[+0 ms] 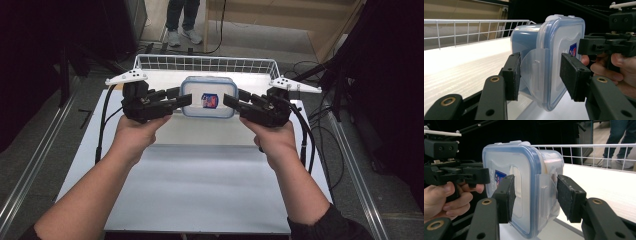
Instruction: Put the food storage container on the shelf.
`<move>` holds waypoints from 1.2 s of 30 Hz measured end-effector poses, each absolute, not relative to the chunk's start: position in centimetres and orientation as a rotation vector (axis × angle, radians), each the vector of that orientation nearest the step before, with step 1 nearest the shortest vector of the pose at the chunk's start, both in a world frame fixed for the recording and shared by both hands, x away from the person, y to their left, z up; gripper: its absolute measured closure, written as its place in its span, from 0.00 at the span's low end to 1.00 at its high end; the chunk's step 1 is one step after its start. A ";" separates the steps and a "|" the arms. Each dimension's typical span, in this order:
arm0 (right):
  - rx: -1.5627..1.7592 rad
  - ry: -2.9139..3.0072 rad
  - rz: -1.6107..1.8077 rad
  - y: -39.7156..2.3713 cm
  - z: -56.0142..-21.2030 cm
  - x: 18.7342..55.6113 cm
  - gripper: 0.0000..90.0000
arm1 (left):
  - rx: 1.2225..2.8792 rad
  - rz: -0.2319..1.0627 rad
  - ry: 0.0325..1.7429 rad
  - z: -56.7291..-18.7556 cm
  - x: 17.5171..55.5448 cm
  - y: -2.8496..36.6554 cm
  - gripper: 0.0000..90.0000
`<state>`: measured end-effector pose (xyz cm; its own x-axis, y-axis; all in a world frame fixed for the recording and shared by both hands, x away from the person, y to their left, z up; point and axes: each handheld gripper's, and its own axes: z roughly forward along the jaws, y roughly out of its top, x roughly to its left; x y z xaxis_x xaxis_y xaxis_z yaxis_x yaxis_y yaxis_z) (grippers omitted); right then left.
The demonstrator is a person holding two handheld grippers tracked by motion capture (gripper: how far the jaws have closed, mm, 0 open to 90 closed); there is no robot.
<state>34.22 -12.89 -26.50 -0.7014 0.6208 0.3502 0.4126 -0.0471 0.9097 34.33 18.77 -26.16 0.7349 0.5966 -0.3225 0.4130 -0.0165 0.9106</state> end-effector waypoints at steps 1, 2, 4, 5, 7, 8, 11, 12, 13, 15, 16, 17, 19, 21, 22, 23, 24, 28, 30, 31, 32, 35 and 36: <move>1.137 2.054 1.840 -12.9 -26.4 34.5 0.57 | 1.638 0.165 0.831 -26.2 34.5 18.8 0.59; 1.137 2.054 1.840 -12.9 -26.4 34.5 0.57 | 1.638 0.165 0.831 -26.2 34.5 18.8 0.59; 1.163 2.078 1.832 -12.9 -26.2 35.1 0.57 | 1.632 0.132 0.851 -26.2 35.2 18.9 0.59; 1.173 2.082 1.833 -13.0 -26.1 35.4 0.57 | 1.626 0.111 0.862 -26.1 35.4 18.9 0.59; 1.195 2.081 1.842 -13.1 -26.1 35.8 0.57 | 1.624 0.079 0.883 -26.1 35.9 18.9 0.60; 1.195 2.081 1.842 -13.1 -26.1 35.8 0.57 | 1.624 0.079 0.883 -26.1 35.9 18.9 0.60; 1.240 2.095 1.852 -13.3 -26.3 36.6 0.57 | 1.628 0.074 0.900 -26.1 36.4 18.7 0.60; 1.240 2.095 1.852 -13.3 -26.3 36.6 0.57 | 1.628 0.074 0.900 -26.1 36.4 18.7 0.60; 1.262 2.105 1.860 -13.4 -26.5 37.0 0.57 | 1.619 0.071 0.908 -26.0 36.6 18.7 0.60; 1.278 2.112 1.872 -13.5 -26.6 37.3 0.57 | 1.609 0.052 0.917 -26.1 36.9 18.8 0.61; 1.278 2.112 1.872 -13.5 -26.6 37.3 0.57 | 1.609 0.052 0.917 -26.1 36.9 18.8 0.61; 1.305 2.119 1.882 -13.6 -26.7 37.7 0.57 | 1.600 0.042 0.927 -26.1 37.0 18.8 0.61; 1.312 2.122 1.881 -13.6 -26.7 37.9 0.57 | 1.595 0.024 0.945 -26.2 37.2 18.8 0.61; 1.330 2.131 1.875 -13.6 -26.7 38.1 0.57 | 1.594 0.018 0.955 -26.2 37.4 18.9 0.61; 1.330 2.131 1.875 -13.6 -26.7 38.1 0.57 | 1.594 0.018 0.955 -26.2 37.4 18.9 0.61; 1.348 2.142 1.877 -13.5 -26.7 38.4 0.57 | 1.590 0.011 0.964 -26.2 37.5 18.9 0.61; 1.355 2.146 1.874 -13.5 -26.7 38.5 0.57 | 1.589 0.005 0.968 -26.3 37.6 19.0 0.61; 1.371 2.157 1.864 -13.4 -26.7 38.7 0.57 | 1.580 -0.023 0.985 -26.4 37.9 19.1 0.61; 1.399 2.164 1.849 -13.4 -26.6 39.1 0.57 | 1.572 -0.044 1.001 -26.6 38.2 19.1 0.61; 1.405 2.170 1.846 -13.3 -26.6 39.2 0.57 | 1.570 -0.053 1.007 -26.6 38.3 19.2 0.61; 1.417 2.172 1.841 -13.3 -26.5 39.3 0.57 | 1.565 -0.071 1.024 -26.7 38.5 19.2 0.61; 1.436 2.187 1.826 -13.3 -26.5 39.7 0.57 | 1.563 -0.086 1.043 -26.8 38.8 19.3 0.61; 1.450 2.192 1.824 -13.2 -26.4 39.8 0.57 | 1.555 -0.093 1.053 -26.9 38.8 19.3 0.61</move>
<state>39.78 -13.22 -26.44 -0.5880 0.5879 0.5555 0.6532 -0.0598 0.7548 38.84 19.28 -26.87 0.5878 0.5572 -0.5865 0.6510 0.1045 0.7518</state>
